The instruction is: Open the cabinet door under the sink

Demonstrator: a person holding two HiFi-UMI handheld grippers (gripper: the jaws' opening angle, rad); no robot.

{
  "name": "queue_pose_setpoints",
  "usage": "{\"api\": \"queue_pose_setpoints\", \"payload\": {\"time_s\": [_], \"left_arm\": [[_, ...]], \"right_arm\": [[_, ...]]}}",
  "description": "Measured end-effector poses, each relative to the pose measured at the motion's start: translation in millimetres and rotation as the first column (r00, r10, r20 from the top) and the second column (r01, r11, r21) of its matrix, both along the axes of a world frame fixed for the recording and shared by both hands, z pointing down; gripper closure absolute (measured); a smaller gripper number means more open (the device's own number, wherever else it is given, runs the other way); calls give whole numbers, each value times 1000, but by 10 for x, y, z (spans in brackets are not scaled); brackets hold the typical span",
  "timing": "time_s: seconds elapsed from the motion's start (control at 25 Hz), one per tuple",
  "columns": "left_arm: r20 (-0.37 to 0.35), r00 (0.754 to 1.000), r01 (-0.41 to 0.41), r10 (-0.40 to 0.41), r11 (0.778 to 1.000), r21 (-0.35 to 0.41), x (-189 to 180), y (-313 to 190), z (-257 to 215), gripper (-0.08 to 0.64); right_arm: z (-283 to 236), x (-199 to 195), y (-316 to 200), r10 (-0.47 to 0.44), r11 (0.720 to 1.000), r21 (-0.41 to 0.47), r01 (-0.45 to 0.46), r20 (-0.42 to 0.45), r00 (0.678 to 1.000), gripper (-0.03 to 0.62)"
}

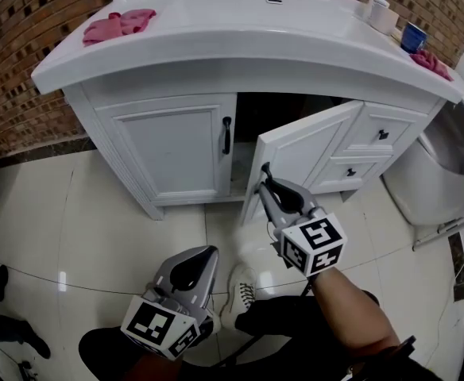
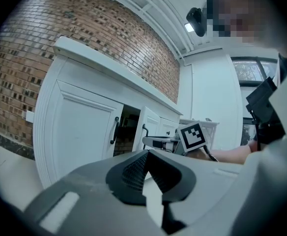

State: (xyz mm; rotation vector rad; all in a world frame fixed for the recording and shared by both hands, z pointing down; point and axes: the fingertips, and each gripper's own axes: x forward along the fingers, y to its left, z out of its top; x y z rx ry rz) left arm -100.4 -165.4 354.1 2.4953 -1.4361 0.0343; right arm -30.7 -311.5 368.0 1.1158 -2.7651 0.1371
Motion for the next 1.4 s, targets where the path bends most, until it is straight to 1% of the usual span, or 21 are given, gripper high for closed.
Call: {"api": "queue_pose_setpoints", "payload": {"time_s": [0.16,0.36,0.6,0.8,1.04,1.4], "left_arm": [[10,1000,14,-14,999,33,18,112,-160,555],[-1,1000,17,-17,1000,25,112,274,-174,555],[-17,1000,-18,18,1000,7,381,464,-93,555],[-14,999,-43,44,999,19,545,541,-146,555],[-20,996,-82,83,996,27,771,685,-204,555],[-12,992,-126,127,991,41,1026,801,-254,555]], "right_arm": [[5,141,140,10,1000,2,-10,-4,1000,545],[-4,313,299,14,1000,-3,-14,-5,1000,545],[22,543,449,28,1000,-5,-28,-10,1000,545],[16,736,541,49,999,-2,-49,-9,999,545],[40,1061,683,87,996,-11,-87,-7,996,546],[33,1570,784,168,986,-14,-168,-11,986,549]]}}
